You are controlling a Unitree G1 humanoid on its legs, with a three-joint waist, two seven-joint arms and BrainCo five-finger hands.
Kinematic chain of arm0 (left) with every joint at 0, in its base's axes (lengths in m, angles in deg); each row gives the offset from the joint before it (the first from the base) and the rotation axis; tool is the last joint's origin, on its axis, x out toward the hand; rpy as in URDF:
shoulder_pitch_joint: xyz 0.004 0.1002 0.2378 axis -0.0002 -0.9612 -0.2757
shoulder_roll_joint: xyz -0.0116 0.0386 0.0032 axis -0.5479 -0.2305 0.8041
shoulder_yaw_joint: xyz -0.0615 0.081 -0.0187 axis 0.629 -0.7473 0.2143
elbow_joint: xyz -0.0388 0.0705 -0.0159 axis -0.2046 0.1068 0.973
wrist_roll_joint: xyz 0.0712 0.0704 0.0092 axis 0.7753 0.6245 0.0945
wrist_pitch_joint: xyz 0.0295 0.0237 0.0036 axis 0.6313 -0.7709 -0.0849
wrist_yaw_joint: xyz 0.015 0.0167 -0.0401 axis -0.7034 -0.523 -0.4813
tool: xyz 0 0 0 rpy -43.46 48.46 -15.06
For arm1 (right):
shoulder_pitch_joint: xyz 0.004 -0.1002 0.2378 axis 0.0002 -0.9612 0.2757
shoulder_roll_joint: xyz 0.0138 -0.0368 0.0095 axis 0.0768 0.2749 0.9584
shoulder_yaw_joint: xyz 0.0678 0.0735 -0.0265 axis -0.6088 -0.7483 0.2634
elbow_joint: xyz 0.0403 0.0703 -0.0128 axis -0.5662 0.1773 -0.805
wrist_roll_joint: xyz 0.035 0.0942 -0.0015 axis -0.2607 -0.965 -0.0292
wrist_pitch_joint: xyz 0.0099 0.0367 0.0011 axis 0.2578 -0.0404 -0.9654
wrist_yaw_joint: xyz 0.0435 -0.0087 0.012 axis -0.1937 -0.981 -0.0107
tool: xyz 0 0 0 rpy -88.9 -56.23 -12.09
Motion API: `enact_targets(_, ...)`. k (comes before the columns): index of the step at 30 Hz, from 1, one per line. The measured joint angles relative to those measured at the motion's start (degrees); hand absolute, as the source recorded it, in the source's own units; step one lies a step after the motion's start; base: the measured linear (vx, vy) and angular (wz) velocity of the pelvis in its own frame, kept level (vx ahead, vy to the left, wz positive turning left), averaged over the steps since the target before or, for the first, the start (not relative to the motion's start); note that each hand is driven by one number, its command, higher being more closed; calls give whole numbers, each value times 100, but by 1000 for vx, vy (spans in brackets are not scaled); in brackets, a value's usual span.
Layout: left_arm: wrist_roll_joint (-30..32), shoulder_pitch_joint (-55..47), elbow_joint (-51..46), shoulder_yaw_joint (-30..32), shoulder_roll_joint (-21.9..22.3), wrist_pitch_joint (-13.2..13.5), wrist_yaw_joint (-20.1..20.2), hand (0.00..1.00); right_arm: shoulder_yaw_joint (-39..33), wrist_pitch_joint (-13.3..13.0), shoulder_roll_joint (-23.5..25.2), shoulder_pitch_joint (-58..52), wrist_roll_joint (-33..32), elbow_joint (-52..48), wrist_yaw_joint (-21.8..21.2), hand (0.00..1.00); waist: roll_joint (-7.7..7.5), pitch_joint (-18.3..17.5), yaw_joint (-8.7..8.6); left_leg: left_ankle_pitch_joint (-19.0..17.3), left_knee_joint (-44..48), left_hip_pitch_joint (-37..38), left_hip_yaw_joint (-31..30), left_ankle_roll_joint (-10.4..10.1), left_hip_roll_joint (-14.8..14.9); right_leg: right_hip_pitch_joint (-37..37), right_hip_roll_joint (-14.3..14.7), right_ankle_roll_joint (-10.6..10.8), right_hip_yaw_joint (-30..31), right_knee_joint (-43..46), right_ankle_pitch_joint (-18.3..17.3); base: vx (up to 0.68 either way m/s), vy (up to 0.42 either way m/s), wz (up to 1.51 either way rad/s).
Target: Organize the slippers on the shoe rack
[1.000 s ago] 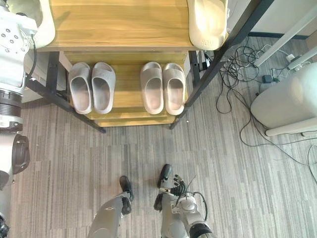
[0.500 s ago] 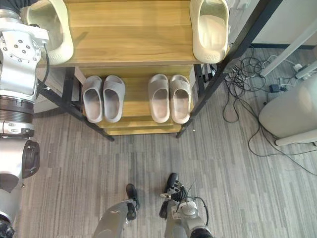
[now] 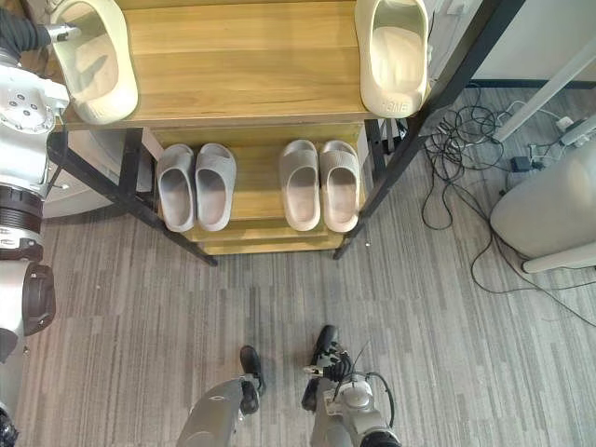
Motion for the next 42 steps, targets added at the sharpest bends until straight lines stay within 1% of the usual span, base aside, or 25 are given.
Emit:
enact_targets(4, 138, 215, 276, -205, -17, -2, 121, 0, -95, -2, 0, 32, -2, 37, 23, 0, -6, 4, -6, -1, -1, -27, 3, 1, -1, -34, 2, -3, 7, 0, 16, -24, 74, -1)
enact_targets(6, 214, 292, 333, -213, -21, -2, 141, 0, -98, -3, -1, 59, -2, 36, 25, 0, -7, 4, -6, -1, -1, -46, 8, 1, 0, -56, 1, -4, 14, 0, 16, -29, 66, -1)
enact_targets(9, 223, 461, 410, -341, -55, 0, 216, 0, -101, -10, -4, 99, -4, 16, 38, 0, -14, 8, -2, -1, 1, -112, 19, 1, 5, -125, 2, -10, 27, 0, 22, -36, 79, -2)
enact_targets(13, 222, 698, 523, -493, -186, -1, 238, 0, -138, -11, 9, 108, -5, 6, 60, 0, -65, 38, -7, -1, 1, -141, 58, 0, 15, -176, 7, -19, 72, -1, 32, -29, 78, -4)
enact_targets(14, 221, 722, 542, -493, -187, -2, 238, 100, -149, -11, 9, 108, -5, 1, 62, 0, -67, 40, -8, -2, 1, -141, 60, 0, 15, -179, 7, -19, 75, -1, 32, -18, 58, -2)
enact_targets(17, 220, 858, 573, -539, -256, -2, 240, 100, -327, -10, 11, 103, -6, -125, 79, 0, -80, 51, -11, -13, 3, -201, 128, 5, 19, -282, 4, -24, 142, -1, 41, -24, 89, -10)
enact_targets(23, 204, 1135, 574, -543, -343, -1, 338, 100, -349, -10, 37, 116, -11, -268, 81, 0, -170, 117, -12, -18, 7, -215, 195, -3, 55, -339, 18, -48, 199, -1, 64, -9, 69, -6)
enact_targets(28, 77, 1223, 573, -541, -345, 38, 351, 100, -391, -9, 57, 106, -12, -403, 78, 0, -171, 119, -119, -26, 9, -210, 207, -7, 59, -341, 20, -49, 214, -1, 64, -5, 73, -2)
enact_targets(39, -19, 1195, 573, -524, -344, 36, 320, 100, -493, -9, 50, 100, -12, -346, 75, 0, -156, 128, -129, -26, 15, -116, 189, -8, 63, -231, 28, -56, 203, -3, 61, -15, 73, 1)
enact_targets(42, -22, 1169, 570, -405, -334, 41, 278, 100, -484, -10, 49, 107, -12, -326, 75, 0, -153, 129, -131, -25, 13, -109, 187, -7, 60, -225, 24, -58, 202, -3, 58, -31, 83, 0)
